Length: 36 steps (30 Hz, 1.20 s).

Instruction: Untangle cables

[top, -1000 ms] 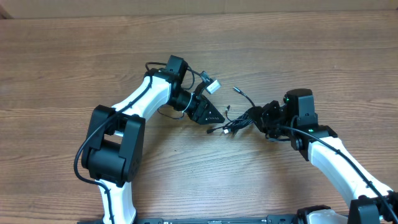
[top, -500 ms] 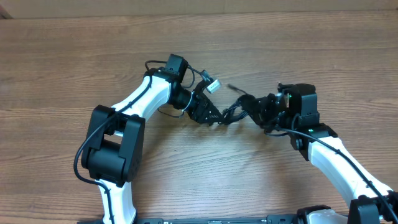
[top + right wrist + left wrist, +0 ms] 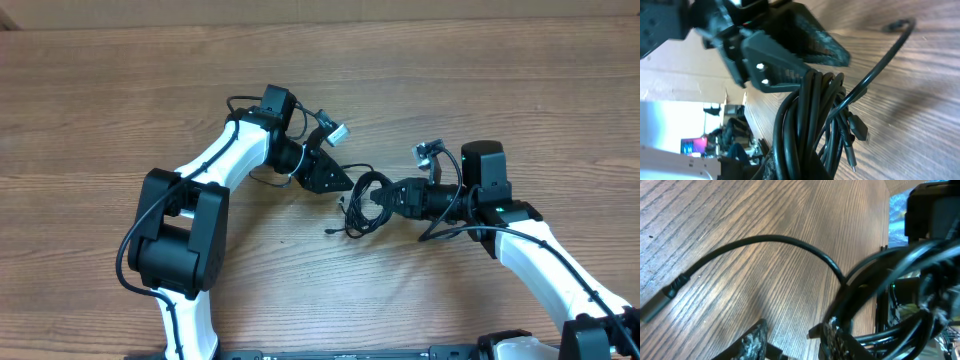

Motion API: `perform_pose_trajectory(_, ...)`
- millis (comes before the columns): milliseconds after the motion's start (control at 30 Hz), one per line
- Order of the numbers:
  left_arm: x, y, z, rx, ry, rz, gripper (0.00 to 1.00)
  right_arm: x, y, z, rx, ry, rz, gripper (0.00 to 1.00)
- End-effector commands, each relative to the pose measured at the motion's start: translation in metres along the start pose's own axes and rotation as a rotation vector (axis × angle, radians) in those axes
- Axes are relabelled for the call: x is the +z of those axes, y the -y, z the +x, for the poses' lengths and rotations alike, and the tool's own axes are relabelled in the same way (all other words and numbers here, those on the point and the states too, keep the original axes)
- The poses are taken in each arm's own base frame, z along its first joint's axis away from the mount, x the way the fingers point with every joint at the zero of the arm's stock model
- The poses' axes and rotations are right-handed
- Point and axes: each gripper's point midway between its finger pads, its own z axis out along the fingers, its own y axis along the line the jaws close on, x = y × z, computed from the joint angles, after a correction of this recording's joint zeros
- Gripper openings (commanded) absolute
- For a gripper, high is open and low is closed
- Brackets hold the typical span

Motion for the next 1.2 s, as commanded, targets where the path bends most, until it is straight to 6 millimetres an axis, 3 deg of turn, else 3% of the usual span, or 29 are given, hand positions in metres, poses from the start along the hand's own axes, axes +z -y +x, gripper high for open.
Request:
perform_pose_trajectory(0,-0.003,-0.002,-0.007,-0.013,0.015,-0.005,0.38,-0.001,-0.016,-0.004,-0.095,-0.009,-0.069,0.04)
perform_pose_trajectory(533,-0.004,0.019,-0.016,-0.011,0.064,0.117,0.31,-0.002,-0.023,-0.014,-0.084,0.023,-0.087,0.04)
perform_pose_trajectory(800,-0.005,0.024,-0.018,-0.011,0.076,0.146,0.1,-0.002,-0.017,-0.02,-0.018,0.053,-0.051,0.04)
perform_pose_trajectory(933,-0.007,0.031,-0.021,-0.01,0.093,0.188,0.13,-0.002,-0.018,-0.023,0.011,0.062,-0.053,0.04)
perform_pose_trajectory(1033,-0.006,0.03,-0.021,-0.009,0.092,0.184,0.2,-0.002,-0.016,-0.025,0.023,0.071,-0.041,0.04)
perform_pose_trajectory(1167,-0.004,0.014,-0.016,-0.008,0.059,0.092,0.25,-0.002,-0.013,-0.026,0.024,0.08,-0.028,0.04)
